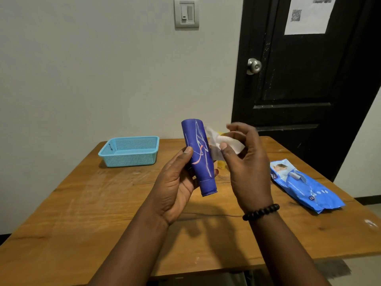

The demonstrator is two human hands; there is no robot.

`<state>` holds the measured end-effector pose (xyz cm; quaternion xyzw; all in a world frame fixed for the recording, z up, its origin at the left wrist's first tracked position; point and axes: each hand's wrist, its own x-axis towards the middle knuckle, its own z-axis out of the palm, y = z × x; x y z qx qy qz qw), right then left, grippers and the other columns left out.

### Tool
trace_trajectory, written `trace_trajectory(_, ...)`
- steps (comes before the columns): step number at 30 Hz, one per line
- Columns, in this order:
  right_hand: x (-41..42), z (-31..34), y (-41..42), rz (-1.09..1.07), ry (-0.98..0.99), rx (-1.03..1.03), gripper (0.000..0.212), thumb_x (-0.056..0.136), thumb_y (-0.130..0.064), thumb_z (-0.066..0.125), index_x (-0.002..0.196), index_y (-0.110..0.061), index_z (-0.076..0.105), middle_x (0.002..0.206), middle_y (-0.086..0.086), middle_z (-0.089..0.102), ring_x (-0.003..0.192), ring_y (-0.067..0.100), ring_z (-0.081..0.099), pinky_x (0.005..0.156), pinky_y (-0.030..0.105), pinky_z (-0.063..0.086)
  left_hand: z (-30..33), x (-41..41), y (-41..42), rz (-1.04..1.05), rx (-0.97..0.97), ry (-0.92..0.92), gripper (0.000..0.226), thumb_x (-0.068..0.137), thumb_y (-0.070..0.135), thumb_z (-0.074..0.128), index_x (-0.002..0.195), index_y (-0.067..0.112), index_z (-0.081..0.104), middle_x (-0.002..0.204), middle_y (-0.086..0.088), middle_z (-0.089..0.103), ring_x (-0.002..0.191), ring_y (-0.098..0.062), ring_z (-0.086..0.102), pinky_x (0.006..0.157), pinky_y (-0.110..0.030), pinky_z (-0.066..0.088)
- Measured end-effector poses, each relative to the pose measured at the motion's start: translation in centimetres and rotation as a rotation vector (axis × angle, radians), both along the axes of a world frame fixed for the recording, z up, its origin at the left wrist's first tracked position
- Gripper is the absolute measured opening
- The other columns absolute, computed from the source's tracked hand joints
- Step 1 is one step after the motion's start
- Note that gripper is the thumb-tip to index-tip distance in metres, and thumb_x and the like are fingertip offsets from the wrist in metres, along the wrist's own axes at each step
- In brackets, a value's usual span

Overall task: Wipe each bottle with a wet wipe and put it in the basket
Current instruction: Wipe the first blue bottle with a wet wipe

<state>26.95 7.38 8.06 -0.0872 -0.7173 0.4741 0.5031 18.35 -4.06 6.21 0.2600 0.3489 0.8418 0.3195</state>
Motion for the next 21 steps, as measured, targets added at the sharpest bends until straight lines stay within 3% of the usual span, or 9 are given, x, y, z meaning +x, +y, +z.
trace_trajectory(4,-0.3,1.0,0.2,0.006,-0.133,0.203,0.026,0.09,-0.02,0.066,0.116,-0.024,0.064,0.108,-0.011,0.061,0.099,-0.004,0.058,0.076,0.011,0.051,0.3,0.1,-0.1,-0.045,0.054,0.014,0.053,0.093,0.028,0.055,0.14,0.004,0.05,0.135,-0.018,0.061,0.119,-0.028,0.061,0.095,-0.05,0.053)
trace_trajectory(11,-0.2,2.5,0.6,-0.016,-0.022,0.198,0.016,0.091,-0.017,0.065,0.106,-0.021,0.064,0.1,-0.009,0.062,0.093,0.004,0.062,0.073,0.019,0.055,0.1,0.1,-0.6,-0.061,0.063,0.04,0.055,0.093,0.032,0.053,0.139,0.002,0.05,0.136,-0.023,0.059,0.126,-0.039,0.057,0.099,-0.052,0.052)
trace_trajectory(15,-1.0,4.0,0.6,-0.103,0.021,0.309,0.014,0.088,-0.015,0.069,0.102,-0.016,0.066,0.1,-0.006,0.064,0.093,0.004,0.061,0.076,0.015,0.051,0.4,0.0,-0.5,-0.076,0.073,0.027,0.057,0.093,0.032,0.054,0.141,0.002,0.046,0.135,-0.021,0.061,0.125,-0.034,0.059,0.113,-0.055,0.036)
trace_trajectory(18,-1.5,3.4,-0.1,-0.112,-0.015,0.357,0.015,0.086,-0.015,0.071,0.101,-0.016,0.067,0.1,-0.008,0.065,0.094,0.001,0.06,0.079,0.012,0.05,0.8,0.1,-0.2,-0.054,0.112,0.006,0.048,0.098,0.03,0.047,0.138,0.002,0.051,0.132,-0.018,0.063,0.119,-0.027,0.063,0.109,-0.048,0.044)
trace_trajectory(21,-0.8,1.3,-0.9,-0.11,-0.05,0.426,0.018,0.085,-0.012,0.072,0.102,-0.015,0.069,0.103,-0.005,0.066,0.097,0.0,0.06,0.083,0.012,0.05,1.2,-0.4,-0.1,-0.003,0.136,-0.039,0.053,0.098,0.03,0.046,0.141,-0.002,0.047,0.137,-0.021,0.058,0.125,-0.028,0.058,0.105,-0.041,0.049)
